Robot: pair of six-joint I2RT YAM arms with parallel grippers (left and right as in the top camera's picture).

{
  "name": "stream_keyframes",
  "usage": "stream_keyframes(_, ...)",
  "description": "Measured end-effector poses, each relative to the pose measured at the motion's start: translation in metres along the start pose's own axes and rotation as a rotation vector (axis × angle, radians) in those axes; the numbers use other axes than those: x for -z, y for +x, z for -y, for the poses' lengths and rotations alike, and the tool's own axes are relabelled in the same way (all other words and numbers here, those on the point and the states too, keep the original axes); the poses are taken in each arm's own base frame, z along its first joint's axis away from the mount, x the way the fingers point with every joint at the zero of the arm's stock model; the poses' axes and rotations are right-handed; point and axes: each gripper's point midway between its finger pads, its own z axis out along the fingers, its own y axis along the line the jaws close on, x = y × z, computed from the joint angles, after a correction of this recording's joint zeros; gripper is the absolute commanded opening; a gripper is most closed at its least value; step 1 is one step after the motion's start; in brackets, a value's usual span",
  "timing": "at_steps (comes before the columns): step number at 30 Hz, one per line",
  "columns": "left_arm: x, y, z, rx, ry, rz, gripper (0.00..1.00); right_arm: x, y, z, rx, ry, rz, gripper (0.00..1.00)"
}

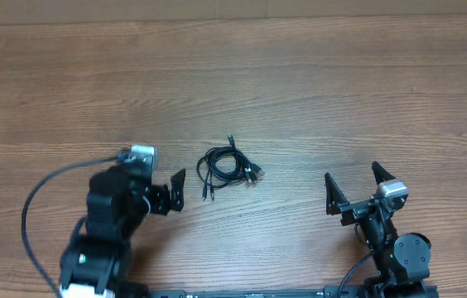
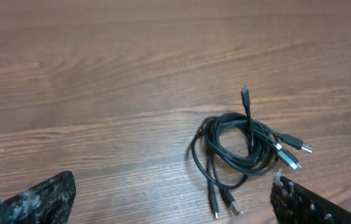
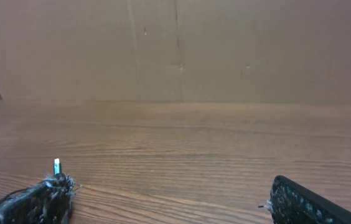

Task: Untangle cables
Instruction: 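Move the left gripper to the black cable bundle and grasp it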

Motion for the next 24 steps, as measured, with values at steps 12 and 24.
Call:
stream_keyframes(12,-0.035,0.025,-0.003,0.080,-0.005,-0.260,1.00,0.006,0.017,-0.002,-0.081,0.001,-0.127,1.00)
stream_keyframes(24,-0.069,0.036,-0.005,0.204,-0.018,-0.320,0.99,0.023,-0.004,-0.008,-0.191,0.004,-0.187,1.00)
